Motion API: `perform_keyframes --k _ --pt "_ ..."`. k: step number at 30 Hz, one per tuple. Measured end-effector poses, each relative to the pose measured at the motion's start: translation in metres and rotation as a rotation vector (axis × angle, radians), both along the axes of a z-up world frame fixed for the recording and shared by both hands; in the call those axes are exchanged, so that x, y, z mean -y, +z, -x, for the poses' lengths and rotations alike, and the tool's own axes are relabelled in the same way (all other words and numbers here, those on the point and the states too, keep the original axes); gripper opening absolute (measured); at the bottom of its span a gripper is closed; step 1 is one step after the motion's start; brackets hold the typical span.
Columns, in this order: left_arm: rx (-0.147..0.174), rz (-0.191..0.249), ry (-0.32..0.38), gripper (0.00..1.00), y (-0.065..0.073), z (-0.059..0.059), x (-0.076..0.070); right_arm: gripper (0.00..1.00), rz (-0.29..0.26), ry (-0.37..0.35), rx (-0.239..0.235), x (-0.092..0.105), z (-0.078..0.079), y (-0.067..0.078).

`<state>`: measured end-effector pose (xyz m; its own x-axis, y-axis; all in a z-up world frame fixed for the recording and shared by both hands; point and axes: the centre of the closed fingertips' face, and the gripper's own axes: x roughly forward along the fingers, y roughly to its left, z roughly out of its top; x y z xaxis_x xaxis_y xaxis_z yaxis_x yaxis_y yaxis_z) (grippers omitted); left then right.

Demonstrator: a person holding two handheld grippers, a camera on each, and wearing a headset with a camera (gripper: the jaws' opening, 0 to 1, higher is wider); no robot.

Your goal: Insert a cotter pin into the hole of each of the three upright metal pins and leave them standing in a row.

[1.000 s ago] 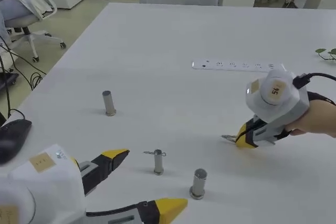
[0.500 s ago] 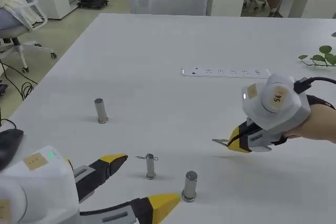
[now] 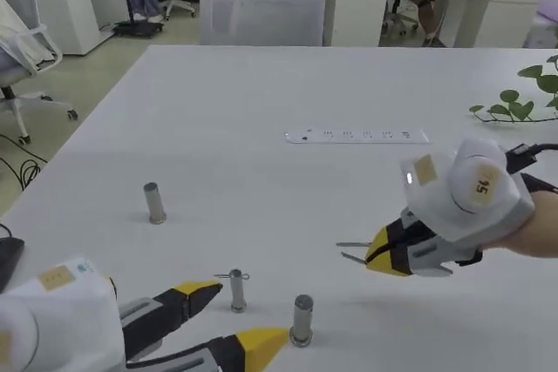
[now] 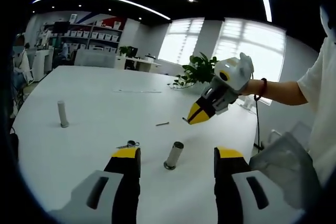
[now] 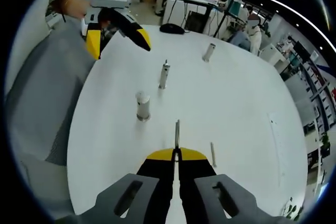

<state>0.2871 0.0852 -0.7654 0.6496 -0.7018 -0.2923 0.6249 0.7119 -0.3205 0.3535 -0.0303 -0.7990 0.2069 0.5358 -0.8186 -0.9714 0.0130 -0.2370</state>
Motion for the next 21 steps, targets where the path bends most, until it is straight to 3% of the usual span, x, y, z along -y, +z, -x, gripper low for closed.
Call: perform_keyframes --k 18,21 --pt "-0.076 0.080 -0.085 0.41 -0.001 0.022 0.036 0.02 -0.032 0.115 0.026 -0.019 0.057 0.016" --pt "-0.095 0.118 -0.091 0.39 0.001 0.024 0.041 0.02 -0.036 0.130 0.028 -0.023 0.066 0.017"
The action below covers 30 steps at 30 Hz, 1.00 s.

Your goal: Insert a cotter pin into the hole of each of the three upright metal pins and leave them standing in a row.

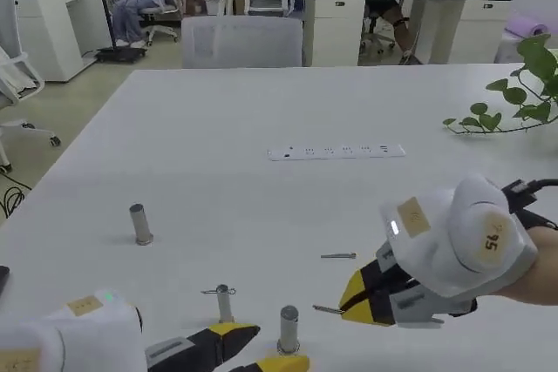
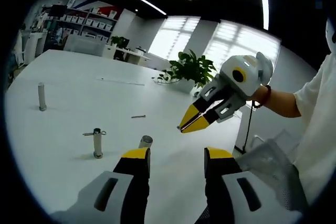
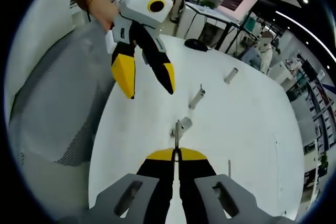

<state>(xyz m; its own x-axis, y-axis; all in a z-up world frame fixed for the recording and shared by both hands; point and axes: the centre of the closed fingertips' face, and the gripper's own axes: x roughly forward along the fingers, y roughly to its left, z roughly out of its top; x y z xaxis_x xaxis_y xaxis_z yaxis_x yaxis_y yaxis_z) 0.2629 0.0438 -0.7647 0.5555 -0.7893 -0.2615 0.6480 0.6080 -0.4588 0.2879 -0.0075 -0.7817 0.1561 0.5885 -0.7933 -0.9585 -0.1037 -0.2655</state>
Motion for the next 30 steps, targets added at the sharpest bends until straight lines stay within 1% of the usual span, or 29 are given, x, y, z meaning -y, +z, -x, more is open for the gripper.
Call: perform_keyframes --k 3,4,8,9,11,12,13,15,16,18,22,24,29,30 --pt "-0.016 0.015 -0.005 0.36 0.000 0.002 0.003 0.02 -0.004 0.010 -0.001 -0.003 0.006 0.001" --pt "-0.027 0.021 -0.007 0.36 0.000 0.002 0.005 0.02 -0.007 0.017 0.000 -0.004 0.009 0.001" --pt "-0.055 0.054 -0.015 0.32 0.001 0.005 0.009 0.02 -0.007 0.030 0.002 -0.007 0.016 0.001" --pt "-0.064 0.063 -0.015 0.32 0.001 0.005 0.010 0.02 -0.007 0.035 0.002 -0.007 0.019 0.001" --pt "-0.094 0.081 -0.010 0.29 0.001 0.004 0.011 0.02 -0.011 0.040 0.004 -0.009 0.022 0.001" --pt "-0.104 0.092 -0.008 0.27 0.002 0.004 0.011 0.02 -0.012 0.041 0.005 -0.009 0.023 0.001" --pt "-0.119 0.120 -0.006 0.25 0.004 0.003 0.013 0.02 -0.012 0.045 0.005 -0.010 0.024 0.001" --pt "-0.139 0.151 0.004 0.25 0.005 0.001 0.014 0.02 -0.015 0.052 0.008 -0.011 0.027 0.000" --pt "-0.145 0.158 0.001 0.25 0.006 0.001 0.015 0.02 -0.018 0.054 0.009 -0.012 0.028 0.001" --pt "-0.156 0.164 -0.004 0.22 0.006 0.000 0.016 0.02 -0.020 0.057 0.010 -0.013 0.030 0.001" --pt "-0.199 0.196 -0.004 0.17 0.005 -0.001 0.019 0.02 -0.026 0.058 0.013 -0.014 0.032 0.001" --pt "-0.208 0.208 -0.005 0.14 0.006 -0.001 0.020 0.02 -0.029 0.059 0.013 -0.014 0.033 0.001" --pt "-0.228 0.209 -0.017 0.12 0.004 0.002 0.023 0.02 -0.035 0.057 0.021 -0.015 0.034 0.003" --pt "-0.237 0.210 -0.019 0.12 0.003 0.003 0.024 0.02 -0.039 0.056 0.024 -0.015 0.034 0.004"
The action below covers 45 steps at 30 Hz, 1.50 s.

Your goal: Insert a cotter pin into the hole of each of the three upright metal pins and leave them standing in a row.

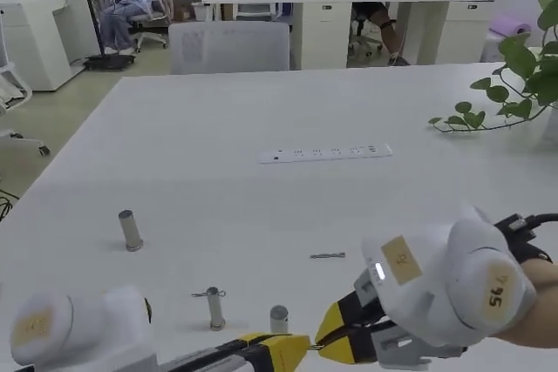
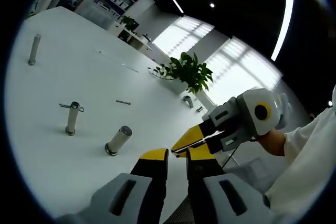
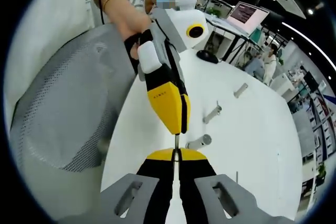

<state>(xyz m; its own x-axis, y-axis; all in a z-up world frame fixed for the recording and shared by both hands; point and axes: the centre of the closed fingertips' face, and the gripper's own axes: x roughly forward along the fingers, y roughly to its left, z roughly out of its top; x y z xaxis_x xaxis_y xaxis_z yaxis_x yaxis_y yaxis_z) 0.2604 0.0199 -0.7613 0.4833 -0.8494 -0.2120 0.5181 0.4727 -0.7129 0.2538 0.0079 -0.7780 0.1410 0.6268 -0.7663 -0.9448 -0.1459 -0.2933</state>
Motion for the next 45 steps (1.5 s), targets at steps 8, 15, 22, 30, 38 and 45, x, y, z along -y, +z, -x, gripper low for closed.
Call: perform_keyframes --k 8,15,22,30,38,45 --pt "-0.019 -0.001 -0.013 0.06 -0.0029 0.0022 0.0028 0.02 -0.003 0.002 0.008 -0.0011 0.0013 0.0015" --pt "-0.025 -0.011 -0.017 0.03 -0.0046 0.0024 0.0039 0.02 -0.009 -0.006 0.017 -0.0021 -0.0001 0.0030" --pt "-0.028 -0.023 -0.006 0.01 -0.0066 0.0008 0.0028 0.02 -0.004 -0.009 0.019 -0.0013 -0.0007 0.0024" --pt "-0.018 -0.020 0.005 0.01 -0.0058 -0.0017 0.0026 0.03 -0.005 -0.019 0.019 -0.0015 -0.0031 0.0033" --pt "0.005 -0.022 0.000 0.00 -0.0036 -0.0025 0.0013 0.03 -0.016 -0.041 -0.001 -0.0028 -0.0037 0.0049" --pt "0.068 -0.049 -0.012 0.00 0.0005 -0.0030 -0.0010 0.05 -0.048 -0.065 -0.018 -0.0042 -0.0055 0.0069"
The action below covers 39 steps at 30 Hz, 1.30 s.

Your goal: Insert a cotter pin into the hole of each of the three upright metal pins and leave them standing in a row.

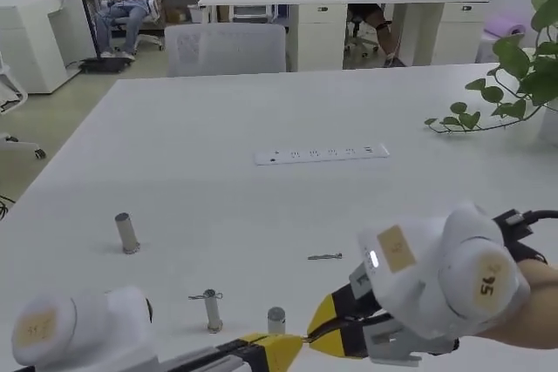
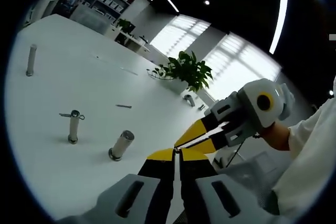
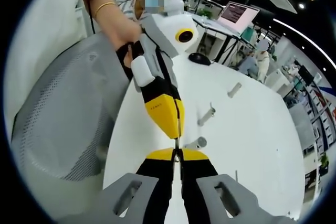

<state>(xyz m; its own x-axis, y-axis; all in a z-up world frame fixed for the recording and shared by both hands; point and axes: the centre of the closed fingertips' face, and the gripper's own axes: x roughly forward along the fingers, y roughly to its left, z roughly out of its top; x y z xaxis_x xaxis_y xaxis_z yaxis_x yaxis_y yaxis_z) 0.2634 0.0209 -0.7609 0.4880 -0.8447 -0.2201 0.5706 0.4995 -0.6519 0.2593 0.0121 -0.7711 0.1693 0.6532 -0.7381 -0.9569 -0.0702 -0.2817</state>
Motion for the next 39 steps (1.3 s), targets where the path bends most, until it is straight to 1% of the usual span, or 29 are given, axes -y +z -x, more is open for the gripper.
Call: perform_keyframes --k 2,3,4,5,7,8,9,10,11,12,13,14,15,16,17,18,19,20,22,23,24,26,27,28,29,32,35,37,39 --pt "0.026 -0.018 -0.013 0.00 0.001 0.001 0.000 0.10 0.000 -0.011 0.004 0.002 -0.002 -0.001" --pt "0.040 -0.035 -0.018 0.00 0.000 0.002 -0.001 0.13 -0.003 -0.017 -0.005 0.003 -0.002 -0.001" --pt "0.050 -0.050 -0.026 0.00 -0.001 0.003 -0.001 0.13 -0.010 -0.022 -0.012 0.003 -0.002 0.000" --pt "0.075 -0.072 -0.038 0.00 -0.002 0.004 -0.002 0.13 -0.015 -0.027 -0.017 0.003 -0.002 0.000" --pt "0.086 -0.076 -0.044 0.00 -0.001 0.006 -0.002 0.13 -0.021 -0.035 -0.029 0.005 -0.002 0.000" --pt "0.098 -0.084 -0.055 0.00 -0.002 0.006 -0.002 0.13 -0.029 -0.043 -0.047 0.005 -0.001 0.000" --pt "0.120 -0.105 -0.067 0.00 -0.003 0.007 -0.003 0.13 -0.037 -0.048 -0.057 0.005 -0.001 0.001" --pt "0.129 -0.116 -0.076 0.00 -0.004 0.008 -0.004 0.13 -0.045 -0.052 -0.071 0.005 0.000 0.001" --pt "0.148 -0.127 -0.088 0.00 -0.003 0.009 -0.003 0.13 -0.050 -0.054 -0.086 0.005 0.001 0.001" --pt "0.162 -0.135 -0.097 0.00 -0.003 0.009 -0.003 0.13 -0.063 -0.060 -0.106 0.005 0.003 0.001" --pt "0.162 -0.135 -0.100 0.00 -0.003 0.010 -0.003 0.13 -0.072 -0.064 -0.123 0.005 0.004 0.001" --pt "0.173 -0.137 -0.114 0.00 -0.003 0.012 -0.003 0.13 -0.079 -0.067 -0.142 0.005 0.005 0.001" --pt "0.194 -0.151 -0.128 0.00 -0.003 0.013 -0.003 0.14 -0.081 -0.069 -0.171 0.006 0.008 0.000" --pt "0.213 -0.165 -0.142 0.00 -0.004 0.014 -0.003 0.14 -0.087 -0.073 -0.178 0.006 0.007 0.000" --pt "0.222 -0.175 -0.164 0.00 -0.004 0.017 -0.002 0.14 -0.102 -0.069 -0.206 0.005 0.010 0.001" --pt "0.233 -0.187 -0.169 0.00 -0.005 0.017 -0.002 0.14 -0.112 -0.067 -0.236 0.004 0.014 0.001" --pt "0.243 -0.198 -0.185 0.00 -0.006 0.019 -0.001 0.14 -0.124 -0.073 -0.248 0.004 0.014 0.002" --pt "0.246 -0.201 -0.193 0.00 -0.006 0.020 0.000 0.14 -0.133 -0.074 -0.252 0.004 0.014 0.002" --pt "0.265 -0.208 -0.217 0.00 -0.007 0.022 0.001 0.14 -0.145 -0.074 -0.292 0.005 0.016 0.002" --pt "0.272 -0.211 -0.222 0.00 -0.007 0.023 0.002 0.15 -0.145 -0.072 -0.301 0.006 0.017 0.002" --pt "0.286 -0.219 -0.237 0.00 -0.007 0.024 0.003 0.15 -0.150 -0.068 -0.308 0.007 0.018 0.002" --pt "0.294 -0.221 -0.248 0.00 -0.007 0.026 0.004 0.15 -0.164 -0.065 -0.349 0.008 0.021 0.002" --pt "0.305 -0.222 -0.264 0.00 -0.006 0.027 0.005 0.15 -0.168 -0.064 -0.360 0.008 0.022 0.002" --pt "0.314 -0.222 -0.275 0.00 -0.006 0.028 0.006 0.16 -0.169 -0.058 -0.376 0.009 0.024 0.001" --pt "0.330 -0.233 -0.283 0.00 -0.006 0.029 0.007 0.16 -0.169 -0.058 -0.386 0.010 0.025 0.000" --pt "0.347 -0.243 -0.309 0.00 -0.006 0.031 0.008 0.16 -0.163 -0.039 -0.421 0.013 0.030 -0.002" --pt "0.361 -0.238 -0.328 0.00 -0.005 0.034 0.010 0.15 -0.169 -0.035 -0.451 0.014 0.033 -0.004" --pt "0.376 -0.235 -0.349 0.00 -0.004 0.036 0.012 0.15 -0.165 -0.026 -0.458 0.016 0.035 -0.006" --pt "0.382 -0.229 -0.360 0.00 -0.003 0.038 0.013 0.15 -0.163 -0.019 -0.485 0.016 0.039 -0.007"
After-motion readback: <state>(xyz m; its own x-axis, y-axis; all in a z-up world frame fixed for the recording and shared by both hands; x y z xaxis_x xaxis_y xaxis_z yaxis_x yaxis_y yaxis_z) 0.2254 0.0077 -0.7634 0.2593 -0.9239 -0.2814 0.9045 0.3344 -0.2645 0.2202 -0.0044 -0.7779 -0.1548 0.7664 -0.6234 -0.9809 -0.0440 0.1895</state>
